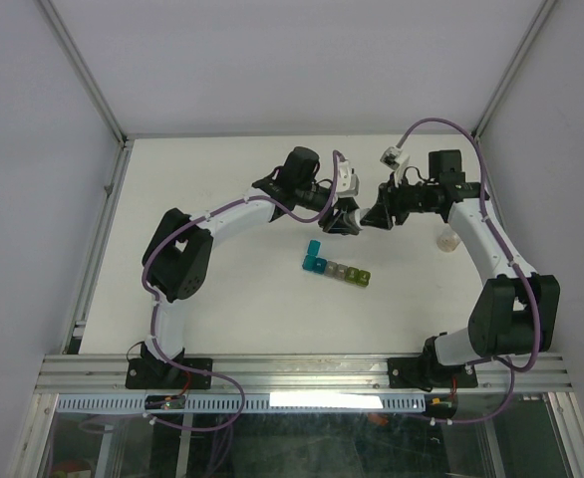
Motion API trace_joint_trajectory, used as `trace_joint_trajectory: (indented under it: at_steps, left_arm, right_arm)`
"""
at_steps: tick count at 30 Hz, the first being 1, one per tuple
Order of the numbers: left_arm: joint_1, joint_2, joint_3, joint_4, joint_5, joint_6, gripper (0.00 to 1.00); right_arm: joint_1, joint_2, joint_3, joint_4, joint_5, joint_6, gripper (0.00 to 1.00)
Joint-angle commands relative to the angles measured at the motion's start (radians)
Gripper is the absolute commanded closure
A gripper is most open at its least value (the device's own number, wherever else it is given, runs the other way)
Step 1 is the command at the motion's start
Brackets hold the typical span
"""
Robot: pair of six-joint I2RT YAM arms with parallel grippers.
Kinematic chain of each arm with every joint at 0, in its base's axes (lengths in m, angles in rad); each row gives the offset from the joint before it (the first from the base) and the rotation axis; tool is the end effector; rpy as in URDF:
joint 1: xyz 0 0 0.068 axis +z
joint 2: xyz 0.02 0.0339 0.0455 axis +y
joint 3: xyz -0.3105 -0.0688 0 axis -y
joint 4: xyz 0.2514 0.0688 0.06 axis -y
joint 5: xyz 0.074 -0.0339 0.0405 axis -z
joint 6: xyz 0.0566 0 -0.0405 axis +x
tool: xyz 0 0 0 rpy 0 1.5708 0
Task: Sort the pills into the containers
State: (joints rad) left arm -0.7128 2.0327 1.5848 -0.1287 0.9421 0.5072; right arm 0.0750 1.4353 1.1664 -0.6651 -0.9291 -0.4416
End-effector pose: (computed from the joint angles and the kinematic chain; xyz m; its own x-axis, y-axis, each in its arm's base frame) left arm 0.3490 -0.3622 0.2782 0.0754 0.3124 -0.9470 0.9849 -0.1719 0.0218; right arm 0.2963 0.0677 0.3255 -0.5027 -0.2943 -0.8128 -0.8126 0.4816 0.3282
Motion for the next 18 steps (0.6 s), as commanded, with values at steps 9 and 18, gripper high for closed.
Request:
trace_joint_trajectory:
  at_steps: [9,18]
  left_arm:
    - [-0.002,-0.011,0.009,0.035,0.036,0.037,1.0]
    - [0.001,-0.031,-0.027,0.016,0.082,0.108,1.0]
  right_arm:
    - [0.054,-0.033,0.068,-0.232,-0.083,-0.674,1.0]
    - [0.071,0.093,0.245,-0.552,-0.051,-1.436,0.96]
